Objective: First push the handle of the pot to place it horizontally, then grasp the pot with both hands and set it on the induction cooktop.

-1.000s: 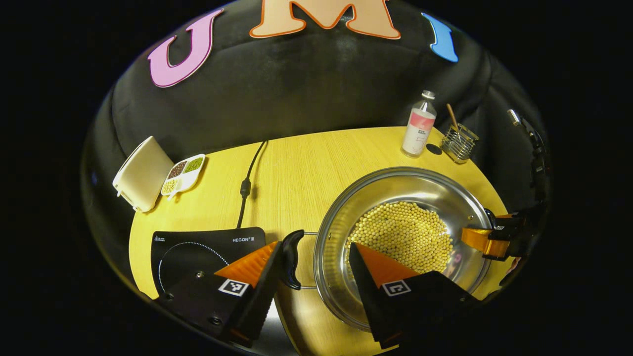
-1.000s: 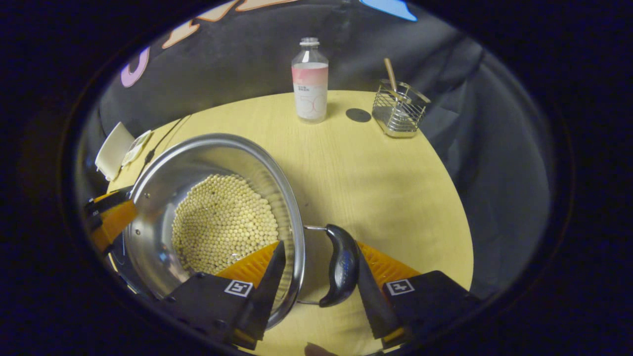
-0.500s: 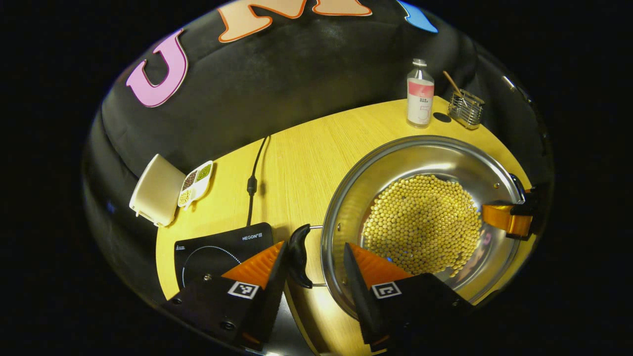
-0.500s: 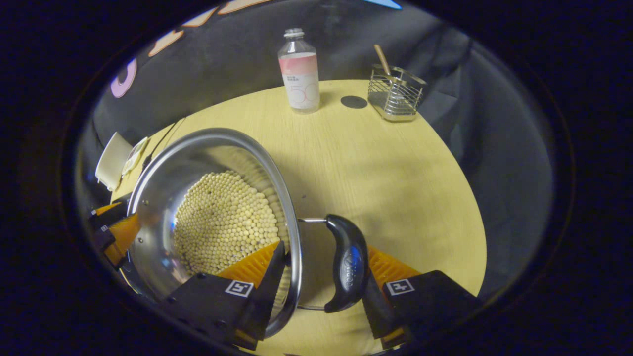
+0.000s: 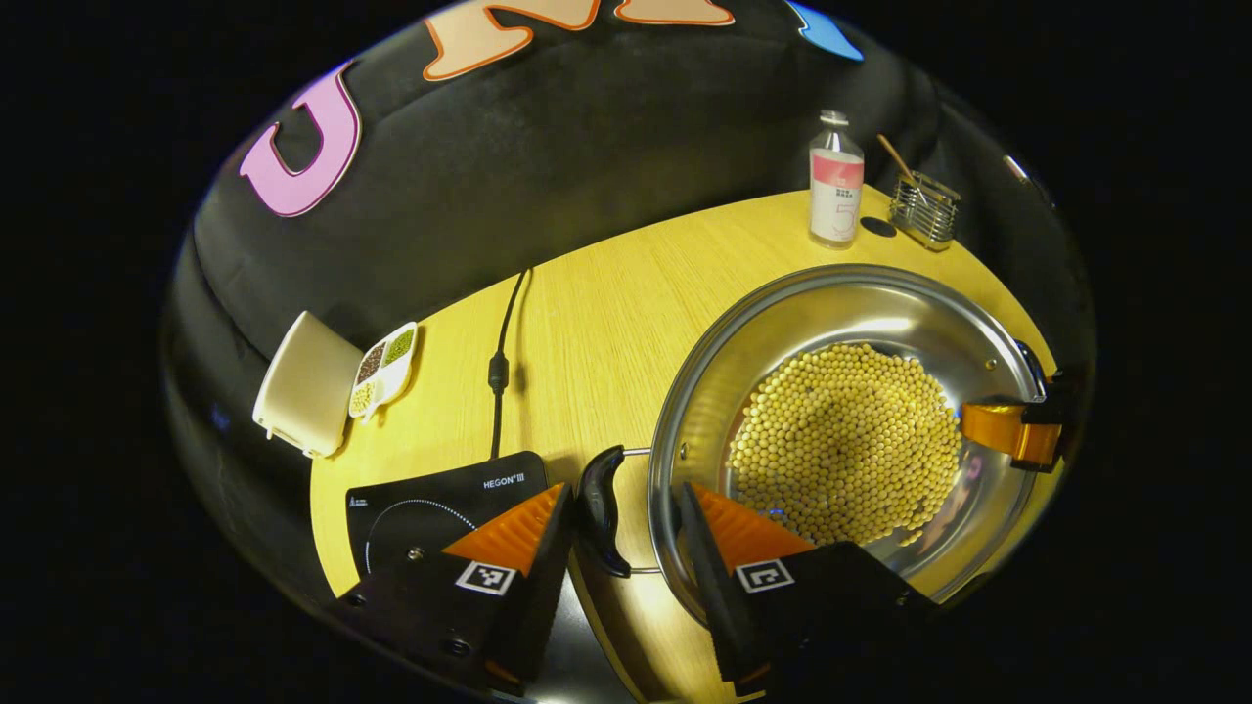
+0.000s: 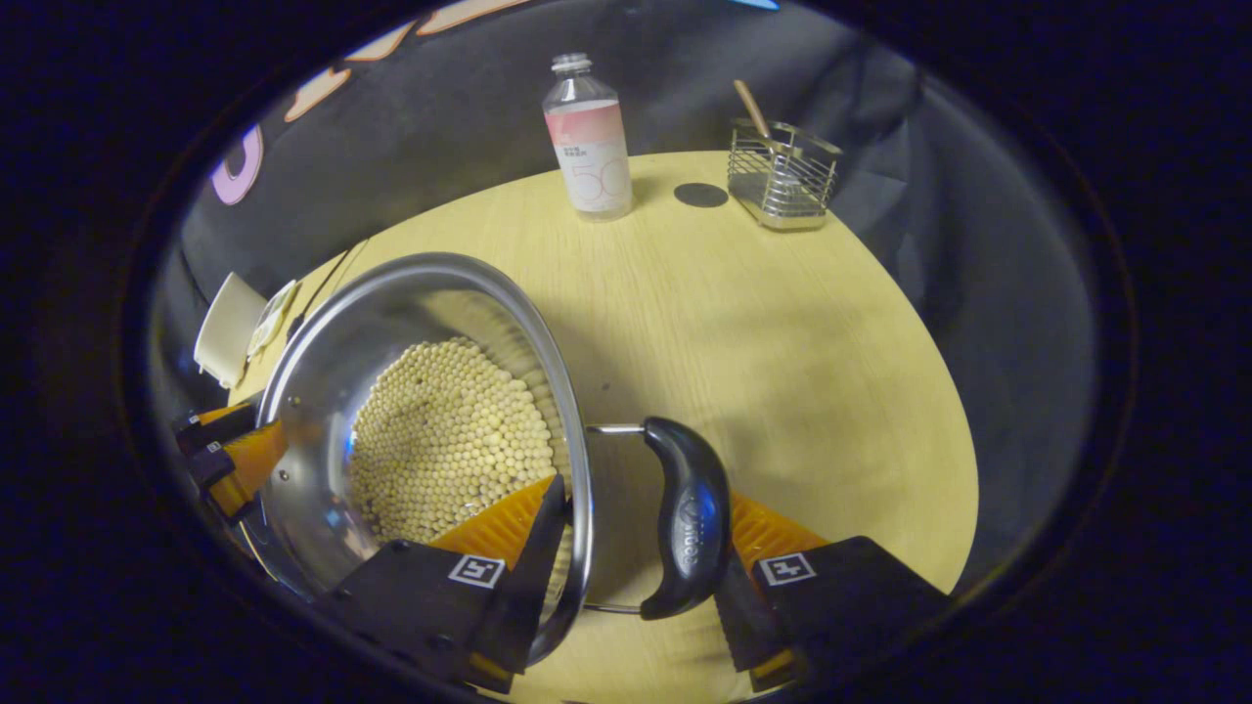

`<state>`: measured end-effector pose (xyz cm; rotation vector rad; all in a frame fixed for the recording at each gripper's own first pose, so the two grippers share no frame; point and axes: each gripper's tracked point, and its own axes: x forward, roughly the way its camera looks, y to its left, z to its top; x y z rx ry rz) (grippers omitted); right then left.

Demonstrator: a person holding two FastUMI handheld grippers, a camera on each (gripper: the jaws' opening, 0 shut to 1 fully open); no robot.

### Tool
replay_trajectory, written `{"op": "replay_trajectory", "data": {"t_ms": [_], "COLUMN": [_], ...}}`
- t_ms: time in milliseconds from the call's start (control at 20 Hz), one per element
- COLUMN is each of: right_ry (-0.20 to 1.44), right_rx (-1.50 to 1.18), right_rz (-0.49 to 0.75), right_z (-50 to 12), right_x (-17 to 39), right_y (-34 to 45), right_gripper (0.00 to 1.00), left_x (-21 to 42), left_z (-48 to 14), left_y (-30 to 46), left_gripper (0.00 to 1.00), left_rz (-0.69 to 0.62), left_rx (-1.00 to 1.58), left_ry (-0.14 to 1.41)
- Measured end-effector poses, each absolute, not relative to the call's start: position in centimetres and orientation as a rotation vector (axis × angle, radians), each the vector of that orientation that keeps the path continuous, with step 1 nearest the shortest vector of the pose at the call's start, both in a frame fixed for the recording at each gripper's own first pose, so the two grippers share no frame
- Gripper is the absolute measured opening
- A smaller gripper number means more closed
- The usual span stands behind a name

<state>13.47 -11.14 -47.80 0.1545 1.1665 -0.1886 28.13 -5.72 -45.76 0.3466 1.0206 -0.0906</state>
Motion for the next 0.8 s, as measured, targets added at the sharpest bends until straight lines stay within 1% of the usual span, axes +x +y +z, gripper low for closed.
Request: {"op": "replay_trajectory", "data": {"t_ms": [50,100,300,350,400,450,500,550,600,650,750,800], "right_ry": [1.169,1.163,1.157,1.151,1.136,1.140,1.144,1.147,1.142,1.137,1.131,1.131], "right_rx": [0.160,0.152,0.153,0.167,0.187,0.195,0.188,0.173,0.172,0.186,0.177,0.161], "right_rz": [-0.189,-0.187,-0.186,-0.194,-0.206,-0.207,-0.208,-0.204,-0.205,-0.214,-0.213,-0.205], "right_z": [-47.7,-48.2,-48.0,-47.8,-46.8,-46.5,-46.3,-46.4,-46.1,-45.8,-45.5,-45.4], "right_x": [13.5,12.9,13.1,13.3,14.4,14.4,14.4,14.6,14.8,14.8,15.2,15.2], "right_y": [-11.1,-11.5,-11.4,-11.5,-11.2,-11.1,-11.0,-11.0,-11.1,-11.0,-11.2,-11.4], "right_gripper": [0.79,0.75,0.75,0.79,0.71,0.70,0.63,0.59,0.60,0.58,0.55,0.55], "left_x": [27.9,28.1,27.9,27.6,27.7,27.7,27.5,27.3,27.1,26.8,26.0,25.4], "left_z": [-46.0,-46.1,-47.0,-47.4,-47.4,-47.5,-47.4,-47.1,-47.1,-47.4,-47.1,-47.0], "left_y": [-5.7,-5.8,-5.7,-5.5,-5.4,-5.5,-5.4,-5.2,-5.2,-5.2,-5.4,-5.6], "left_gripper": [0.69,0.70,0.71,0.71,0.71,0.69,0.67,0.65,0.64,0.60,0.60,0.61], "left_rz": [-0.086,-0.088,-0.092,-0.090,-0.086,-0.084,-0.086,-0.091,-0.090,-0.084,-0.070,-0.063], "left_rx": [0.332,0.320,0.298,0.259,0.206,0.155,0.128,0.117,0.105,0.080,0.018,-0.010], "left_ry": [1.032,1.035,1.087,1.109,1.120,1.126,1.145,1.146,1.149,1.153,1.160,1.173]}}
